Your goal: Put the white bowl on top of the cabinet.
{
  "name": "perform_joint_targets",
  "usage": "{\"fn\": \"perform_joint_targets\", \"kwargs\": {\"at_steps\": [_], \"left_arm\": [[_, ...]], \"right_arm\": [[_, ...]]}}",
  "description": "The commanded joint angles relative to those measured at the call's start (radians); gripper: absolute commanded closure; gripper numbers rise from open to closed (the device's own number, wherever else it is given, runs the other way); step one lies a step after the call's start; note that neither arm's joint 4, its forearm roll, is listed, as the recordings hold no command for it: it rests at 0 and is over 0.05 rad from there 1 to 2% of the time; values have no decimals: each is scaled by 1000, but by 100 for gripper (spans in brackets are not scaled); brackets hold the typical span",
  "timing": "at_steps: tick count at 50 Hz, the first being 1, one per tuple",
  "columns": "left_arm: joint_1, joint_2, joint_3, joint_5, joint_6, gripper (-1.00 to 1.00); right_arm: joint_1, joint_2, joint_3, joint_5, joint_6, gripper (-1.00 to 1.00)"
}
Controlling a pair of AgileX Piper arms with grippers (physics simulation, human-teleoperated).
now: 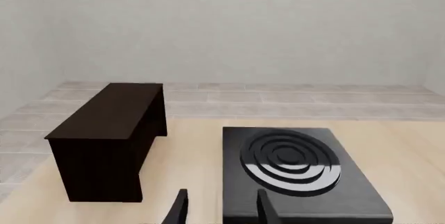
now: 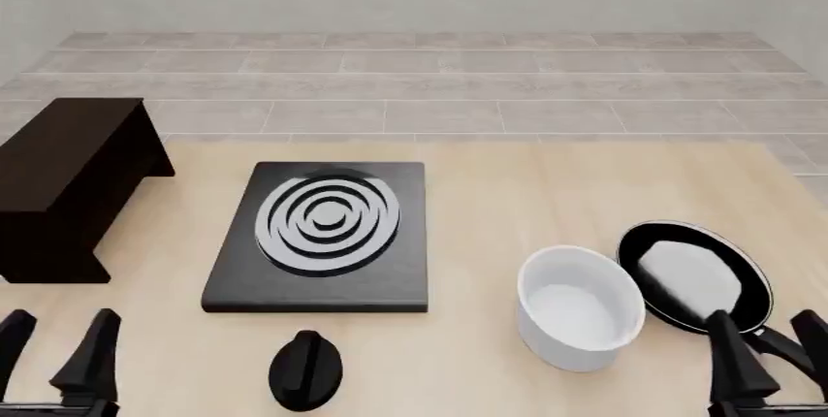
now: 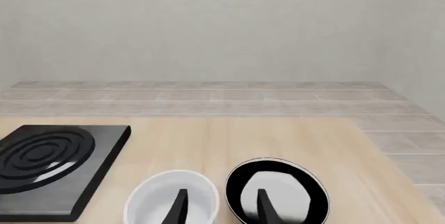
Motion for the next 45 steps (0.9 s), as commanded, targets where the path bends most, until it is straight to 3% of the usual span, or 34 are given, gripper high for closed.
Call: {"fn": "perform_joint_targets", "kwargs": {"at_steps": [1,11,17,21,23,28,32,37,38,40,45], "left_arm": [[-6,22,-2,-6,2,-100],[-7,54,-1,-22,2,-100],[-7,66,-23,4,86,-100],[-6,104,-60,18,104,-100],[-26,70,-84,47,125,-100],[-82,168,-166,37,92,-100],[-111,213,-195,10,136,-100],[-171,340,-254,-38,128,-100],[-179,338,-255,-44,165,-100],[-202,393,-279,-51,127,-100],[-241,448,-296,-76,137,-100]], "right_arm": [[0,7,1,-8,-3,-100],[-1,6,0,-7,-1,-100],[-1,4,0,-4,0,-100],[-1,3,0,-3,0,-100],[-1,3,0,-2,0,-100],[-1,4,1,-5,0,-100],[-1,4,0,-4,2,-100],[-1,5,1,-6,0,-100],[-1,4,0,-5,0,-100],[-1,6,1,-6,2,-100],[-1,5,1,-5,1,-100]]}}
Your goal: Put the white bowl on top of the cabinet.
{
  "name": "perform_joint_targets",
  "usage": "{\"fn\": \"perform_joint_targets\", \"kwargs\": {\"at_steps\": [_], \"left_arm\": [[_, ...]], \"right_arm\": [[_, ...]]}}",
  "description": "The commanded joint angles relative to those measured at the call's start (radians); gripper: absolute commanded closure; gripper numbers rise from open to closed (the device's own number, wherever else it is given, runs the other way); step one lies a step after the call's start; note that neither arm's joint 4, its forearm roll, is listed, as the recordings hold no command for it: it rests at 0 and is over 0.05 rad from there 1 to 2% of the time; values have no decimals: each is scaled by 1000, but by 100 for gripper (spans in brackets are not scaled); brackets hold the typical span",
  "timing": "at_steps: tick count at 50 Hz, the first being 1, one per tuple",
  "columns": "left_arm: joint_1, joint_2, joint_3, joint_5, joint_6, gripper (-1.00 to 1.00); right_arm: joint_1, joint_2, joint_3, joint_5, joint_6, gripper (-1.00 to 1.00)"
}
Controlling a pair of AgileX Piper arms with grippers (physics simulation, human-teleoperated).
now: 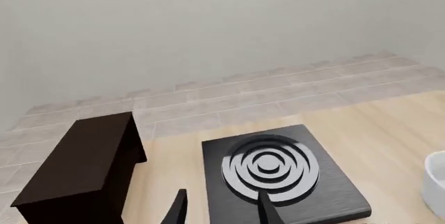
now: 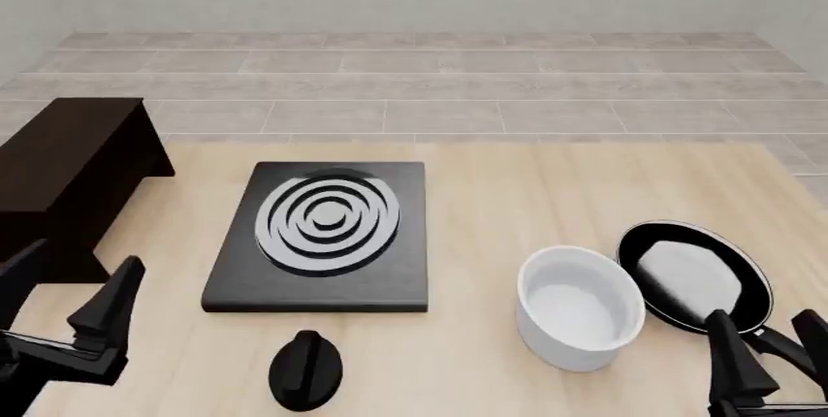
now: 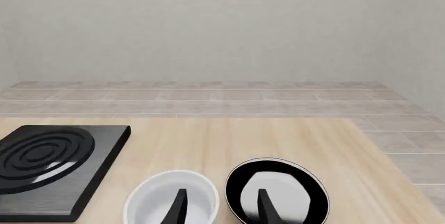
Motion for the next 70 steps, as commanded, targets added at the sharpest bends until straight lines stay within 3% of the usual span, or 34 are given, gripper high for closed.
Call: {"fn": "perform_joint_targets", "kwargs": {"at_steps": [1,10,18,21,30,39,43,47,70], "left_arm": [[-113,182,-84,-53,11,-100],[-227,293,-136,-78,18,-100],[-275,356,-178,-78,43,-100],[-317,409,-226,-59,21,-100],[-380,479,-272,-87,65,-100],[-456,564,-339,-86,39,-100],[-479,596,-364,-89,29,-100],[-510,623,-374,-108,70,-100],[-590,864,-564,-41,51,-100]], "right_arm": [[0,0,0,0,-1,-100],[0,2,0,-2,-1,-100],[0,1,-1,0,0,-100],[0,1,-1,0,0,-100],[0,2,0,-2,0,-100],[0,2,0,-2,0,-100],[0,3,0,-3,1,-100],[0,3,0,-3,0,-100],[0,6,1,-7,1,-100]]}}
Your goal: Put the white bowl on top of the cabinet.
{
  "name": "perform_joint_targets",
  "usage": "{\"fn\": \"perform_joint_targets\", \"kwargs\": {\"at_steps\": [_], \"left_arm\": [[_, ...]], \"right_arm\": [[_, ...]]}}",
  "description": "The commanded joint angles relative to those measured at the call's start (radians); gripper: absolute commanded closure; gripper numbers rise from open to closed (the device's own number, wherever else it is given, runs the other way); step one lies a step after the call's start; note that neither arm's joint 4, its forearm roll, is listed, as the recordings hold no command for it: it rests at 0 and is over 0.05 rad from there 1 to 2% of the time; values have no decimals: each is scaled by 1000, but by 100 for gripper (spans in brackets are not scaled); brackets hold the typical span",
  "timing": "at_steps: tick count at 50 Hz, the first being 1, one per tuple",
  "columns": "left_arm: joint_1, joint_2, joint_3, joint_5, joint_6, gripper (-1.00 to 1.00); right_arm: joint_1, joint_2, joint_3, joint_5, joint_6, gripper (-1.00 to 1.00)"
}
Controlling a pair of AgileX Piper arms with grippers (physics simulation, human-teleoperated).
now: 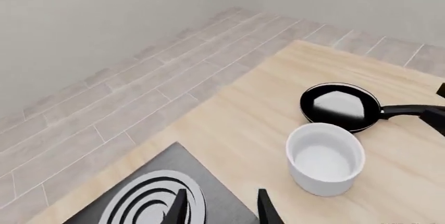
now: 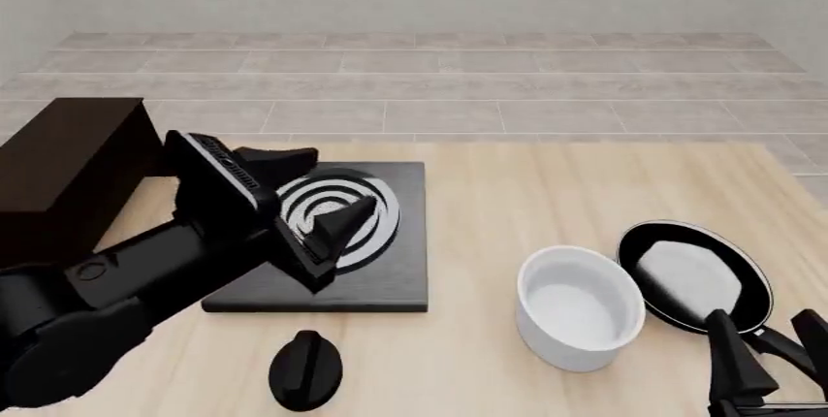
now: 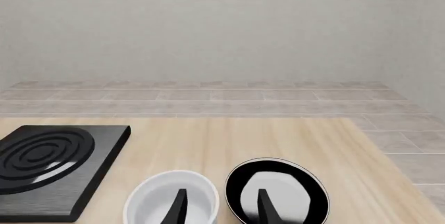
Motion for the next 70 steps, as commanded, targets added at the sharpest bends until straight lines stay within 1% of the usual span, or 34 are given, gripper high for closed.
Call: {"fn": "perform_joint_targets", "kwargs": {"at_steps": [1,6,7,9,14,19,20,24,27,28,30,31,34,41,42,43,44,45,46,47,48,49,52,53,54,55,56,57,58,59,61,62,67,70], "left_arm": [[-39,116,-93,30,1,-100],[-56,166,-144,62,5,-100],[-69,178,-160,77,-22,-100],[-70,193,-175,78,-2,-100],[-81,228,-206,92,-2,-100],[-113,271,-253,118,-21,-100],[-110,273,-256,113,-11,-100],[-129,309,-289,126,-22,-100],[-142,323,-297,125,-10,-100],[-145,335,-307,132,-21,-100],[-149,343,-314,128,-20,-100],[-163,356,-322,138,-30,-100],[-167,370,-342,141,-18,-100],[-182,418,-402,163,-28,-100],[-196,431,-420,176,-61,-100],[-195,441,-432,185,-79,-100],[-193,447,-441,183,-64,-100],[-204,454,-451,193,-93,-100],[-196,464,-465,196,-88,-100],[-198,472,-476,203,-100,-100],[-207,492,-501,226,-160,-100],[-206,494,-509,226,-140,-100],[-213,513,-540,243,-149,-100],[-212,523,-552,254,-171,-100],[-203,528,-561,252,-150,-100],[-205,536,-568,254,-152,-100],[-205,548,-582,265,-174,-100],[-199,552,-585,259,-153,-100],[-200,559,-588,259,-156,-100],[-207,574,-601,272,-189,-100],[-204,590,-606,270,-175,-100],[-206,599,-613,275,-189,-100],[-208,620,-629,284,-194,-100],[-209,641,-644,296,-217,-100]], "right_arm": [[0,2,1,-2,0,-100],[0,1,0,-1,0,-100],[0,0,0,-1,0,-100],[0,0,0,-1,0,-100],[0,0,0,-1,0,-100],[0,0,0,-1,0,-100],[0,0,0,-1,0,-100],[0,0,0,-1,0,-100],[0,0,0,-1,0,-100],[0,0,0,-1,0,-100],[0,0,0,-1,-1,-100],[0,0,0,-1,0,-100],[0,0,0,-1,0,-100],[0,0,0,-1,0,-100],[0,0,0,-1,0,-100],[0,0,0,-1,0,-100],[0,1,0,-1,0,-100],[0,0,0,-1,0,-100],[0,0,0,-1,0,-100],[0,0,0,-1,0,-100],[0,1,0,-1,0,-100],[0,0,0,-1,0,-100],[0,0,0,-1,0,-100],[0,1,0,-1,0,-100],[0,0,0,-1,0,-100],[0,0,0,-1,0,-100],[0,0,0,-1,0,-100],[0,0,0,-1,0,-100],[0,0,0,-1,0,-100],[0,0,0,-1,0,-100],[0,0,0,-1,0,-100],[0,1,0,-1,0,-100],[0,0,0,-1,0,-100],[0,0,0,-1,0,-100]]}}
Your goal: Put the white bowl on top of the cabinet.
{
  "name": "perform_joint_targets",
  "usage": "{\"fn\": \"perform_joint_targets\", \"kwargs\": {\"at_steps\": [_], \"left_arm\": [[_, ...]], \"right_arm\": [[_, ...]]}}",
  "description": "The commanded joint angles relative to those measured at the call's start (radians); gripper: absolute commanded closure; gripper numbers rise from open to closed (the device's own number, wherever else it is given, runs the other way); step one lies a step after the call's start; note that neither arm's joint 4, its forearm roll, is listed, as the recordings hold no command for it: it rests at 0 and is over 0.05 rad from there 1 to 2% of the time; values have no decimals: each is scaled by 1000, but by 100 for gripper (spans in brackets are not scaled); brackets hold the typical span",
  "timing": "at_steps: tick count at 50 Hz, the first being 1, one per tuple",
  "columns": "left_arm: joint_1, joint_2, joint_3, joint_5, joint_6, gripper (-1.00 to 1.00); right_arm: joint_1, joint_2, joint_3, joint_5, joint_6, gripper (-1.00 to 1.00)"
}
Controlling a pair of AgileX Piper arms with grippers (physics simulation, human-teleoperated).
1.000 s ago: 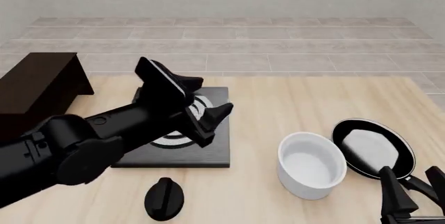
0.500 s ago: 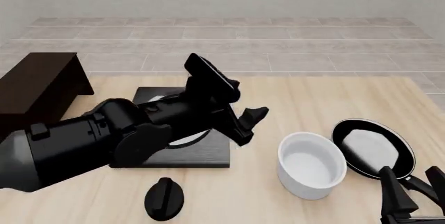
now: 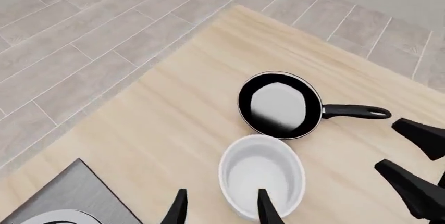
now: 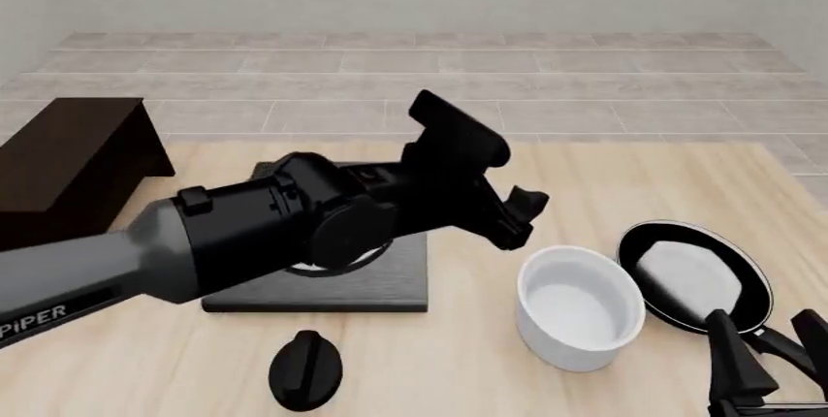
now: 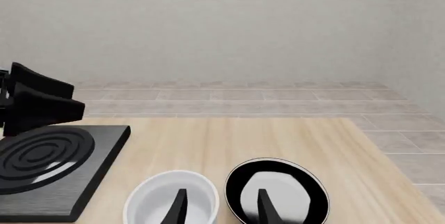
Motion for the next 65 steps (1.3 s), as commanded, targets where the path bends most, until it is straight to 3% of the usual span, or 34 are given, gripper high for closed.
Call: {"fn": "perform_joint_targets", "kwargs": {"at_steps": [1,3,14,21,32,34,49,65], "left_arm": [[-5,77,-66,38,-49,-100],[-10,93,-80,52,-86,-100],[-22,139,-119,73,-77,-100],[-48,183,-161,125,-116,-100],[-67,215,-220,194,-120,-100],[-71,226,-226,204,-157,-100],[-44,260,-254,218,-200,-100],[-29,307,-269,196,-197,-100]], "right_arm": [[0,0,0,0,0,-100],[0,0,0,0,0,-100],[0,0,0,0,0,-100],[0,0,0,0,0,-100],[0,0,0,0,0,-100],[0,0,0,0,0,-100],[0,0,0,0,0,-100],[0,0,0,0,0,-100]]}}
